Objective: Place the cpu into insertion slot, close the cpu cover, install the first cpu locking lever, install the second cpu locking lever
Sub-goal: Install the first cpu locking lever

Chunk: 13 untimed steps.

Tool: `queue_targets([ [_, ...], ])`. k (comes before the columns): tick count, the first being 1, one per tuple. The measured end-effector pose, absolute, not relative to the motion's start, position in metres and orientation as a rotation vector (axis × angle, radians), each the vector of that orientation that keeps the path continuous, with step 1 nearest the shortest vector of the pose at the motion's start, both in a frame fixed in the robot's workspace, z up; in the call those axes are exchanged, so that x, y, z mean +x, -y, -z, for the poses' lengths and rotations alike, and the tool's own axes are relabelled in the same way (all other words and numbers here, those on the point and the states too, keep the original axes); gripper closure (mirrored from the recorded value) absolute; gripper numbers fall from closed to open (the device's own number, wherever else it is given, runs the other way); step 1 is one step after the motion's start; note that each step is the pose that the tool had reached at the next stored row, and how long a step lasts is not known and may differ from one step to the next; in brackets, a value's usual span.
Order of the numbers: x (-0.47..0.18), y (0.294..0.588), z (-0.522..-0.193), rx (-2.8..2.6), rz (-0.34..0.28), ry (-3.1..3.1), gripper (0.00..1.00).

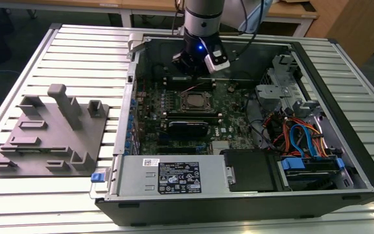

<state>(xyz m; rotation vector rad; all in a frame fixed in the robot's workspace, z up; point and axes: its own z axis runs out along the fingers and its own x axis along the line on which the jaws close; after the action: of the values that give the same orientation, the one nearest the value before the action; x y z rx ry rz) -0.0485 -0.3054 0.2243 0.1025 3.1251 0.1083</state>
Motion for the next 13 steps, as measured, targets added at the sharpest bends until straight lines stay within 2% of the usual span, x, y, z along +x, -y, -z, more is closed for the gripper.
queue_targets([
  [13, -0.0374, 0.3023, -0.2188, 0.102, -0.108, -3.125, 0.90],
])
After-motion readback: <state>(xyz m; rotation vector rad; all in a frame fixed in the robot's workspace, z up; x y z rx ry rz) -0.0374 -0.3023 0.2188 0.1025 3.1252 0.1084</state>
